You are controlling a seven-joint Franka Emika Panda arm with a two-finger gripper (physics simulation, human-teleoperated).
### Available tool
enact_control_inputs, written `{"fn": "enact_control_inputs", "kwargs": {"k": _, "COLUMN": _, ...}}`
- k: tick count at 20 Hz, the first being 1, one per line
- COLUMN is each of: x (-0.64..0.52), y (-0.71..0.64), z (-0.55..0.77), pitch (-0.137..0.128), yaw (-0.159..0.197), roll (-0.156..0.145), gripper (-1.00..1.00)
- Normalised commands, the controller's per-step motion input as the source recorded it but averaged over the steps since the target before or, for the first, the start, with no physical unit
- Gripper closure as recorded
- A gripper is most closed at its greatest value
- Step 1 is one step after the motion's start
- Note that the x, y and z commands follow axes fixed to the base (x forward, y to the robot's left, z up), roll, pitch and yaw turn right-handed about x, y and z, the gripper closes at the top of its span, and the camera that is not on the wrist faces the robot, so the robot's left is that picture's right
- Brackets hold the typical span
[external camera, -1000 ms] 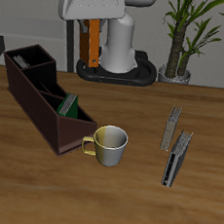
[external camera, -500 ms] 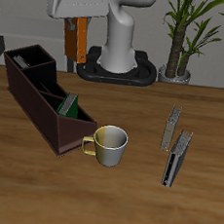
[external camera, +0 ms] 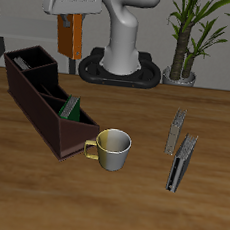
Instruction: Place the green book into the right desk caddy's left compartment and place the black book into the right desk caddy's right compartment and place the orange book into the right desk caddy's right compartment
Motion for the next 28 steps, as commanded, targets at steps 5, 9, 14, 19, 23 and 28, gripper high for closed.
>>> {"fn": "enact_control_inputs", "kwargs": {"k": 5, "x": -0.18, "y": -0.24, "z": -0.07, "pitch": -0.005, "yaw": 0.024, "roll": -0.039, "gripper": 1.00}}
{"fn": "enact_control_inputs", "kwargs": {"k": 9, "x": -0.23, "y": -0.25, "z": -0.03, "pitch": 0.009, "yaw": -0.025, "roll": -0.045, "gripper": 1.00}}
{"fn": "enact_control_inputs", "kwargs": {"k": 14, "x": -0.09, "y": -0.05, "z": -0.02, "pitch": 0.028, "yaw": -0.023, "roll": -0.013, "gripper": 1.00}}
{"fn": "enact_control_inputs", "kwargs": {"k": 19, "x": -0.31, "y": -0.17, "z": -0.18, "pitch": 0.065, "yaw": -0.013, "roll": -0.041, "gripper": 1.00}}
{"fn": "enact_control_inputs", "kwargs": {"k": 23, "x": -0.24, "y": -0.20, "z": -0.04, "pitch": 0.007, "yaw": 0.023, "roll": -0.033, "gripper": 1.00}}
{"fn": "enact_control_inputs", "kwargs": {"k": 28, "x": -0.20, "y": -0.15, "z": -0.06, "pitch": 0.019, "yaw": -0.007, "roll": -0.037, "gripper": 1.00}}
